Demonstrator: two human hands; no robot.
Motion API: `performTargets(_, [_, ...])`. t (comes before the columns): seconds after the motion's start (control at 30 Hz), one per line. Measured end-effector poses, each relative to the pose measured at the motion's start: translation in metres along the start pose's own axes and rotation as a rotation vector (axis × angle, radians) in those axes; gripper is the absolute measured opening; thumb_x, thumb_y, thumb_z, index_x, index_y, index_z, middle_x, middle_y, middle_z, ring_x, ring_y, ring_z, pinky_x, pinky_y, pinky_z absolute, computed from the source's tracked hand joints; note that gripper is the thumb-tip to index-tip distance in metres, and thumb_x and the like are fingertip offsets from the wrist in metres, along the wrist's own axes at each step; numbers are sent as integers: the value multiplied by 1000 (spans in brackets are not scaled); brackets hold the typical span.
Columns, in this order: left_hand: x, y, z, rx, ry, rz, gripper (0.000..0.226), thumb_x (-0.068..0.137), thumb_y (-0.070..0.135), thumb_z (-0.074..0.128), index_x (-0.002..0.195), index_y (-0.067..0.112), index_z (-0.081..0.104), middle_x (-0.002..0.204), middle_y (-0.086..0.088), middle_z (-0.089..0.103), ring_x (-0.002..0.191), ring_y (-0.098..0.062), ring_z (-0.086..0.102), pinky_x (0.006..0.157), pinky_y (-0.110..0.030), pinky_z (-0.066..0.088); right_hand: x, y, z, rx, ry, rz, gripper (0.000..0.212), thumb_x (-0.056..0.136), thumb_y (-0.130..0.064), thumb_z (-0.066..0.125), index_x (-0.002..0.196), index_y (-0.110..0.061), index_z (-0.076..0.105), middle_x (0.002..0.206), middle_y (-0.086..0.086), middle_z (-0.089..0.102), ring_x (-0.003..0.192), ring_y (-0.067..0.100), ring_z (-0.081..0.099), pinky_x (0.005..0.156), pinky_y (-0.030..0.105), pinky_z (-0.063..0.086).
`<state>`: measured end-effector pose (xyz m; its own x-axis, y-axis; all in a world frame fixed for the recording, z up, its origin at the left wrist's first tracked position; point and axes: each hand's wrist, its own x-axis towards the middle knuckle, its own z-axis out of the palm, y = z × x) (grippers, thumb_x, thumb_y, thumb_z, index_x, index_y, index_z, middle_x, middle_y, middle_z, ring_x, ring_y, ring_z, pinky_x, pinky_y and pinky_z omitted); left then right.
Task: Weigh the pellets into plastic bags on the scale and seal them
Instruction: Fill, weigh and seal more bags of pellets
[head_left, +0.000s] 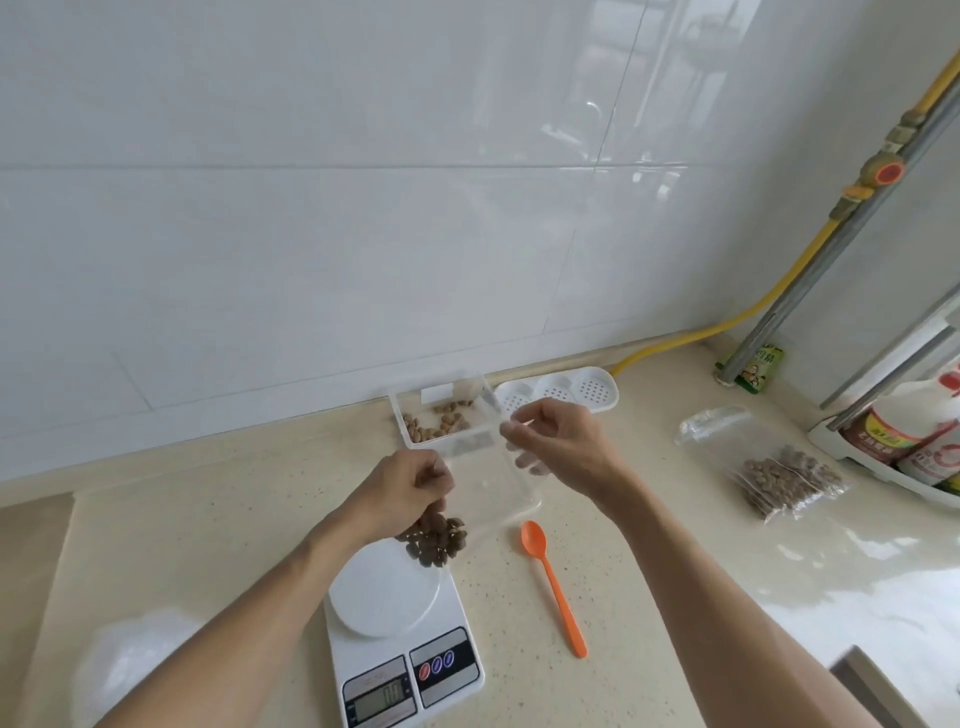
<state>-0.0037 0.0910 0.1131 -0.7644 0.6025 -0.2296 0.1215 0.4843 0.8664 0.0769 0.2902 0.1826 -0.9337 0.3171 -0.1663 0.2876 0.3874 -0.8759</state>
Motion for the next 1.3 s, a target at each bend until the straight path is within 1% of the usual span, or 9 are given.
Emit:
performTargets(0.07, [-3, -4, -7, 27, 26, -2, 14, 93, 19, 61, 79, 16, 63, 68, 0, 69, 61, -8, 65, 45, -24, 47, 6, 8, 13, -95, -11, 17, 7, 92, -16, 65, 94, -9, 66, 80, 8, 74, 63, 14, 69, 63, 31, 59])
performTargets(0.13, [-4, -15, -14, 35, 17, 1, 10, 89, 15, 66, 80, 17, 64, 66, 4, 65, 61, -6, 63, 56, -22, 48, 12, 21, 27, -46, 14, 77, 8, 95, -10, 60, 91, -5, 67, 79, 10, 73, 58, 14, 65, 60, 29, 56])
performTargets(0.3, [-6, -51, -30, 86, -12, -95, 26, 82, 1, 64, 94, 24, 65, 82, -1, 68, 77, -21, 67, 76, -35, 54, 16, 62, 60, 229, 37, 291, 11, 96, -6, 59, 94, 2, 66, 80, 16, 69, 59, 21, 60, 56, 26, 55])
performTargets(0.57, [-2, -89, -1, 192, 107, -126, 29, 82, 2, 64, 102, 23, 63, 87, 5, 66, 78, -10, 63, 76, -28, 53, 20, 116, 95, 225, 55, 468, 8, 95, -9, 62, 94, -3, 68, 86, 15, 72, 62, 20, 65, 67, 32, 62])
performTargets(0.7, [-6, -103, 11, 428, 283, -38, 32, 83, 9, 66, 115, 15, 61, 110, -1, 62, 103, -17, 58, 87, -31, 50, 20, 126, 97, 98, 59, 473, 22, 94, -12, 62, 113, -2, 64, 93, 11, 72, 71, 19, 67, 73, 34, 60])
performTargets(0.77, [-16, -111, 13, 566, 351, 8, 33, 86, 17, 67, 118, 12, 61, 113, -5, 61, 105, -22, 58, 87, -36, 51, 17, 125, 97, -139, 44, 421, 39, 95, -21, 60, 132, -6, 54, 113, 10, 68, 96, 24, 65, 86, 38, 54])
performTargets(0.87, [-37, -123, 12, 745, 425, 79, 33, 92, 28, 55, 120, 10, 61, 115, -10, 61, 104, -28, 59, 88, -42, 51, 13, 121, 101, -493, 60, 199, 49, 98, -32, 53, 141, -10, 45, 140, 12, 53, 127, 31, 48, 103, 45, 42])
performTargets(1.07, [-80, -149, 17, 976, 301, -28, 62, 98, 50, 22, 144, 13, 42, 150, -14, 40, 142, -33, 30, 114, -57, 24, 2, 94, 123, -789, -62, -169, 57, 104, -45, 33, 154, -18, 25, 163, 5, 20, 151, 24, 12, 120, 43, 13])
performTargets(1.3, [-109, -164, 28, 960, 247, -129, 76, 94, 65, -2, 153, 20, 15, 160, -9, 13, 149, -30, 4, 118, -56, 2, -8, 86, 141, -902, -158, -302, 62, 104, -48, 21, 158, -20, 8, 166, 3, 1, 152, 22, -7, 121, 44, -5])
